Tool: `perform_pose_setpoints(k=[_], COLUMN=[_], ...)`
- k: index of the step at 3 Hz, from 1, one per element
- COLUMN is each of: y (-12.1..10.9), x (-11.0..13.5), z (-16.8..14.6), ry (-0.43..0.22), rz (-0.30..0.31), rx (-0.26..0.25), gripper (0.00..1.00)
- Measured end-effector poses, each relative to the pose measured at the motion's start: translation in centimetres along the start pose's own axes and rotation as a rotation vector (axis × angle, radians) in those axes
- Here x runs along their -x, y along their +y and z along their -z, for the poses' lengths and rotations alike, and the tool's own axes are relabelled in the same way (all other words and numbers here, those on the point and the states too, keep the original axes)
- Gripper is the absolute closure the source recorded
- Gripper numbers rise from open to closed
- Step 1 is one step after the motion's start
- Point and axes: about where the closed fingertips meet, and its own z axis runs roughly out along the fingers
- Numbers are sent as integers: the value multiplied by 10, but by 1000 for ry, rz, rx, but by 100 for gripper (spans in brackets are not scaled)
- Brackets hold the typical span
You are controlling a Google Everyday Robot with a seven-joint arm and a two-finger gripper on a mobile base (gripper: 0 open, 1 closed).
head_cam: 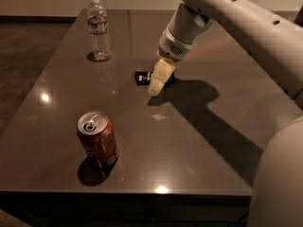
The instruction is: Move rxbar chocolate near water bottle
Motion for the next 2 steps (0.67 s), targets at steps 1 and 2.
perform_pose_setpoints(k=[1,2], y=[-1,-2], x=[2,2], z=[-8,-15], ry=[19,33], rz=[14,26], rx=[21,40], gripper=[1,14])
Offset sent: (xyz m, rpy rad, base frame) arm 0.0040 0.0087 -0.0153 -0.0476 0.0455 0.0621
